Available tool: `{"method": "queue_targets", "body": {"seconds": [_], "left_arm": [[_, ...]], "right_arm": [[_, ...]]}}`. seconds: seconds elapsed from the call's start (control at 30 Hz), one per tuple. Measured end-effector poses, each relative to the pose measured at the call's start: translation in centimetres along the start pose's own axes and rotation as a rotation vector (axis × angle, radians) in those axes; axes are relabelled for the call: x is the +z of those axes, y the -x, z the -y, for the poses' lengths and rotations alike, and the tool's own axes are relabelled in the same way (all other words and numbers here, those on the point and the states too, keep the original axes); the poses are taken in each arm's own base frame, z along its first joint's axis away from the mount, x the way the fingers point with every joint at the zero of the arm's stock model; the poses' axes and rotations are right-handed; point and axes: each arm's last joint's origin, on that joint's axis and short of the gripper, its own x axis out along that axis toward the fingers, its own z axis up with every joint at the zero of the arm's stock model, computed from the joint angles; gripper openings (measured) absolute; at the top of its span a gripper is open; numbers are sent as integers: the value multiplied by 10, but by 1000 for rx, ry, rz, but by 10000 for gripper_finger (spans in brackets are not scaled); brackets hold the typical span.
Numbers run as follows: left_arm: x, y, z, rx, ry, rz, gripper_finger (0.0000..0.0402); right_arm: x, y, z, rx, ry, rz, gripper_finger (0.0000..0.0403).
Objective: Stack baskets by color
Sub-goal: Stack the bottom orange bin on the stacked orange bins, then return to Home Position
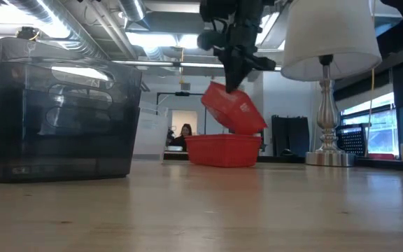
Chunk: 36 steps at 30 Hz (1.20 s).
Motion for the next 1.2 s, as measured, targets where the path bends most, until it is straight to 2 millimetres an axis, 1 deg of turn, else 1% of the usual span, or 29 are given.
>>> {"method": "queue_targets", "body": {"seconds": [0.2, 0.4, 0.67, 0.77, 0.87, 0.93, 1.0, 1.07, 1.2], "left_arm": [[0, 0, 0, 0, 0, 0, 66], [0, 0, 0, 0, 0, 0, 66], [0, 0, 0, -1, 0, -1, 66], [0, 0, 0, -1, 1, -2, 66], [0, 0, 0, -1, 0, -2, 66], [0, 0, 0, -1, 0, -4, 66], [-1, 0, 0, -3, -1, -15, 66], [-2, 0, 0, -4, -1, -19, 66], [-4, 10, 0, 1, 3, 7, 66]], "right_arm": [[-4, -17, 4, 6, -4, -42, 3], [-8, -26, 5, -4, 0, -53, 7], [-5, -26, 7, -2, 5, -47, 78], [-5, -26, 7, 5, 27, -52, 96], [-5, -25, 7, 10, 23, -59, 103], [-4, -19, 5, 37, 40, -71, 103], [0, -9, 2, 77, 71, -61, 102], [2, 8, -5, 104, 127, -29, 103], [0, 53, -21, 119, 266, 90, 105]]}}
